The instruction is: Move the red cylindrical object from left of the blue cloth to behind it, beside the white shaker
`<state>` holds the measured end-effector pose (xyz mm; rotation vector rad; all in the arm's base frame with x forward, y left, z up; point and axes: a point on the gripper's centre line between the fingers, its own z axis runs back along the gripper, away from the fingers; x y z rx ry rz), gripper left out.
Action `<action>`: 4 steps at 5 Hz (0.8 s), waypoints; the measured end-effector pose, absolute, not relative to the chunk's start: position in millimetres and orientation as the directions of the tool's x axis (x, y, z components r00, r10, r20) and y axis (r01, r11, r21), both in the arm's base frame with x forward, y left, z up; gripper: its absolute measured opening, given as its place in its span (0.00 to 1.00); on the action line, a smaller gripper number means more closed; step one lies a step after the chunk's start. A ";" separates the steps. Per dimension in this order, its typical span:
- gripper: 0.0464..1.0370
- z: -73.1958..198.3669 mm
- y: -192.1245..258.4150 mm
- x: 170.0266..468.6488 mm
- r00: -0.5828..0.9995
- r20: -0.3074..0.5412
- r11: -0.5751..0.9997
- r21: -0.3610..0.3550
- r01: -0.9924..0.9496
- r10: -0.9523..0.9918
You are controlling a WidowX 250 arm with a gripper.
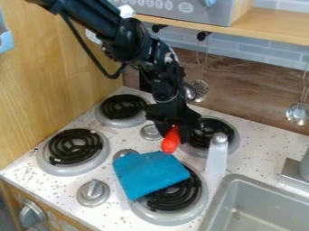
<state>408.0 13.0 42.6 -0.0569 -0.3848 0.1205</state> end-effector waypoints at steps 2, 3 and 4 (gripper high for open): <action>0.51 30.5 15.1 435.6 0.929 0.367 0.999 -0.039 -0.029 0.041; 0.51 29.5 10.3 444.0 0.925 0.359 0.990 -0.013 0.143 -0.129; 0.51 27.6 7.7 446.8 0.900 0.342 0.958 0.010 0.286 -0.272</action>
